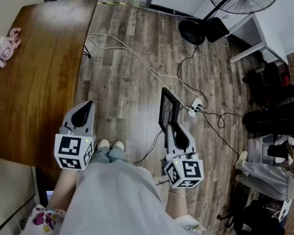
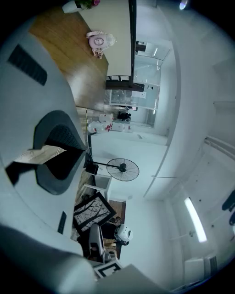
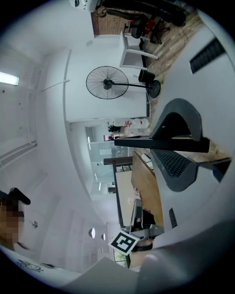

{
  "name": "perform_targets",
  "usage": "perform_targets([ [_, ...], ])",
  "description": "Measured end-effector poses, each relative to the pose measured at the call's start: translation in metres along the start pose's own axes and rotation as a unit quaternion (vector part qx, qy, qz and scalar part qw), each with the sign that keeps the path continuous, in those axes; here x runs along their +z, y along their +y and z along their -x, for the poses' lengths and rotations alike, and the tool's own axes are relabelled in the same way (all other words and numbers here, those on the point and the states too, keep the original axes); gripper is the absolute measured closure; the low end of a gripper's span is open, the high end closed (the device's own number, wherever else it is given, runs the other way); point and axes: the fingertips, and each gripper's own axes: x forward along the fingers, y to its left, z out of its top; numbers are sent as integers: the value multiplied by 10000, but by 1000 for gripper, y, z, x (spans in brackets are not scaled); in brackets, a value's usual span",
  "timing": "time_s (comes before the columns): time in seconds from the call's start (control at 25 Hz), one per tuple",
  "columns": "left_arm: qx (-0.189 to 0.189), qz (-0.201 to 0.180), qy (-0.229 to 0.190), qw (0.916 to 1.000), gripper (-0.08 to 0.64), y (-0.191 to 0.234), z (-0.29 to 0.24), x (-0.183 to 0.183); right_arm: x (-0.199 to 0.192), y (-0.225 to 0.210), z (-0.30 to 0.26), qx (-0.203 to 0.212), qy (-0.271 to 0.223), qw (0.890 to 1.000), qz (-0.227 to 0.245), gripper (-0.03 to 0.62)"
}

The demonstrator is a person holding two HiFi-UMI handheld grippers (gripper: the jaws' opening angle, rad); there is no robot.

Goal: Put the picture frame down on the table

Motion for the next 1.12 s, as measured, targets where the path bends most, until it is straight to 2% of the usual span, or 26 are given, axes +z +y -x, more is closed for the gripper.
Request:
perform_targets([
  [0.52, 193, -189, 188, 9995, 557, -7, -2, -5, -1, -14, -2, 225, -126, 9995, -192, 531],
  [1.12, 498, -160, 247, 9983, 557, -2, -16, -11, -13, -23, -20, 500, 3, 9983, -286, 531],
])
